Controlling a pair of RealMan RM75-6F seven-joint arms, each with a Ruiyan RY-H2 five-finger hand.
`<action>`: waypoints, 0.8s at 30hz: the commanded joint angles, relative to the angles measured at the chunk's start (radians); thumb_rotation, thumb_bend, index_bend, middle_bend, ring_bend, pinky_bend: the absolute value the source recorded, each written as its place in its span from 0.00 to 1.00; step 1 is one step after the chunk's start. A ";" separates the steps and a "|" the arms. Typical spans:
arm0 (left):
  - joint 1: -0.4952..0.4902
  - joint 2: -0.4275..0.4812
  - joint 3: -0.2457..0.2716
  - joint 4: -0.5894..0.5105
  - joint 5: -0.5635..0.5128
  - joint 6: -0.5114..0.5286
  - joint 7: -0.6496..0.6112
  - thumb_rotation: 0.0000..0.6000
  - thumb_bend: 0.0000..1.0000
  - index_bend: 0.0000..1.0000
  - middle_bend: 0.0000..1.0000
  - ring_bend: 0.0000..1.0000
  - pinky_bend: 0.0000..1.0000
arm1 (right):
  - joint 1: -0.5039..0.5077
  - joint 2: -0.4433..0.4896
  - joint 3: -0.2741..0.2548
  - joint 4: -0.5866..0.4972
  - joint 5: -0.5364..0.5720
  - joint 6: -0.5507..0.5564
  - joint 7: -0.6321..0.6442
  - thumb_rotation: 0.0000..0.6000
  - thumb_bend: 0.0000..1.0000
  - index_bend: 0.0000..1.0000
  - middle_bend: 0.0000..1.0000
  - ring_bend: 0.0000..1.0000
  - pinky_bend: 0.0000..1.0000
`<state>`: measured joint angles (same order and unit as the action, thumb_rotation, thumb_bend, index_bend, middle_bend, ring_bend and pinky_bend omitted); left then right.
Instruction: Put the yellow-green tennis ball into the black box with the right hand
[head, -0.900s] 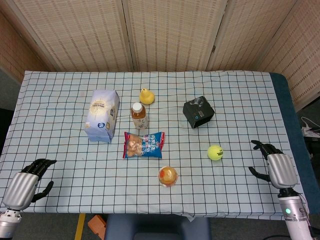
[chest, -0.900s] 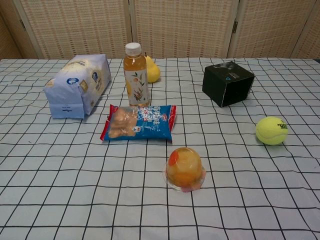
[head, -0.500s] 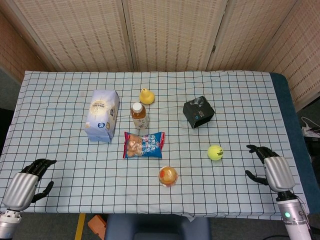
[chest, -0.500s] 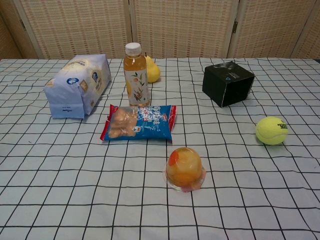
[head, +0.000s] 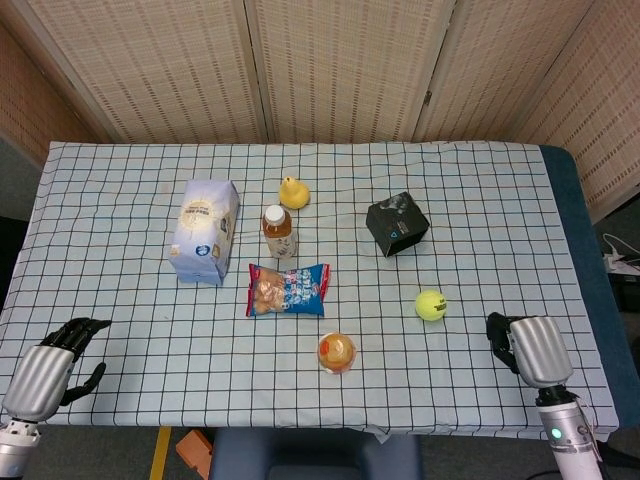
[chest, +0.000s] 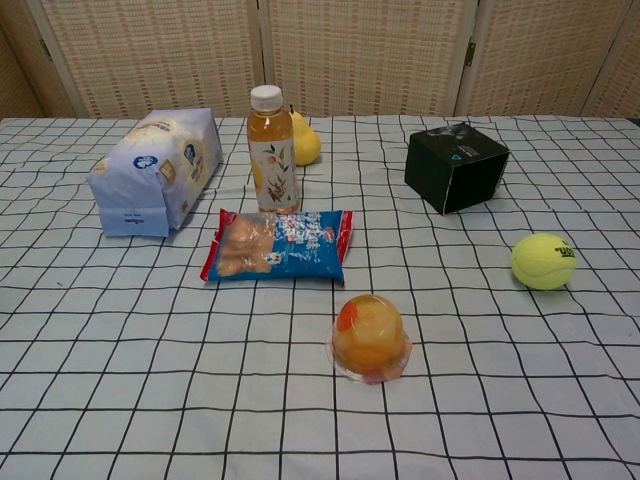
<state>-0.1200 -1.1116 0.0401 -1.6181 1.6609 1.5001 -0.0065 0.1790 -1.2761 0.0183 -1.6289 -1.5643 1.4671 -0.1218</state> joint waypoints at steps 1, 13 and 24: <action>0.003 0.001 0.002 -0.004 0.009 0.008 0.005 1.00 0.38 0.22 0.24 0.18 0.38 | 0.031 0.004 -0.019 -0.052 0.036 -0.106 -0.087 1.00 0.82 1.00 0.89 0.93 1.00; 0.000 0.002 0.004 -0.006 0.005 -0.005 0.010 1.00 0.38 0.22 0.24 0.18 0.38 | 0.099 -0.106 -0.015 -0.014 0.107 -0.272 -0.124 1.00 0.83 1.00 0.92 0.95 1.00; 0.001 0.004 0.006 -0.009 0.007 -0.007 0.011 1.00 0.38 0.22 0.24 0.18 0.38 | 0.124 -0.192 0.002 0.071 0.161 -0.322 -0.127 1.00 0.83 1.00 0.92 0.95 1.00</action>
<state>-0.1192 -1.1076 0.0456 -1.6269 1.6681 1.4934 0.0050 0.2958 -1.4538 0.0144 -1.5745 -1.4112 1.1549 -0.2542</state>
